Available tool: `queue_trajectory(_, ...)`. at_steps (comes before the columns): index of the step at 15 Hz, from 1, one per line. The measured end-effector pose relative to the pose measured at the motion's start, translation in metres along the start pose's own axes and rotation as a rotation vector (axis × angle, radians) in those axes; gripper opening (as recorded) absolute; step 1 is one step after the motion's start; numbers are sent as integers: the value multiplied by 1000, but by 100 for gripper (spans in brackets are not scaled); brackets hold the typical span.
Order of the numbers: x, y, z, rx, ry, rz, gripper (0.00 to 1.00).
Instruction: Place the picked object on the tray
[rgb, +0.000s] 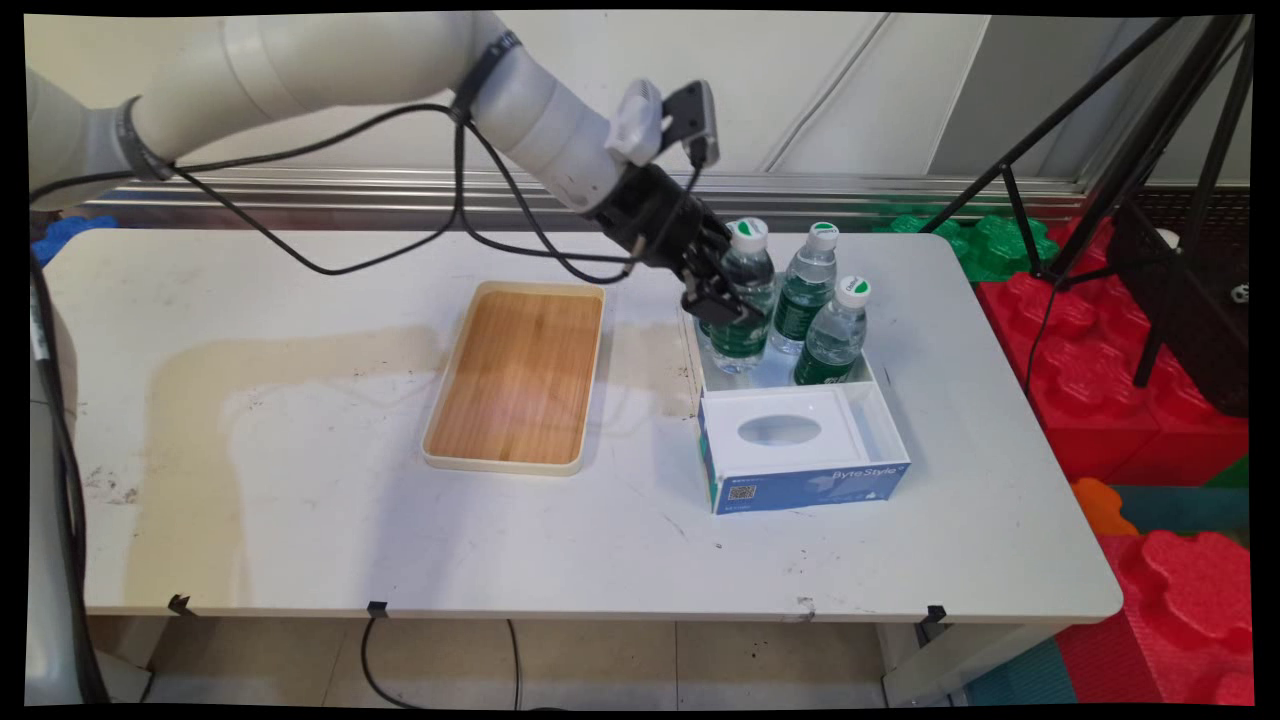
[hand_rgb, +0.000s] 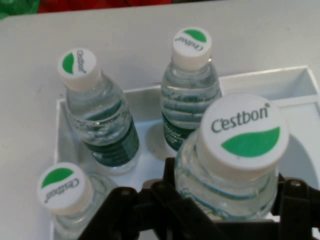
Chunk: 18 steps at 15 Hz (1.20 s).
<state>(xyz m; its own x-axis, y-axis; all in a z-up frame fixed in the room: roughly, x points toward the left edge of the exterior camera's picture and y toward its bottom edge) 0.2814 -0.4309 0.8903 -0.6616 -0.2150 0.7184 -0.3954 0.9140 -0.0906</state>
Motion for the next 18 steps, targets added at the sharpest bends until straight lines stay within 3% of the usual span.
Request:
queue_trajectory(10, -4, 10, -71, -2, 27, 23, 0)
queue_trajectory(18, -31, 25, -132, -20, -24, 53, 0)
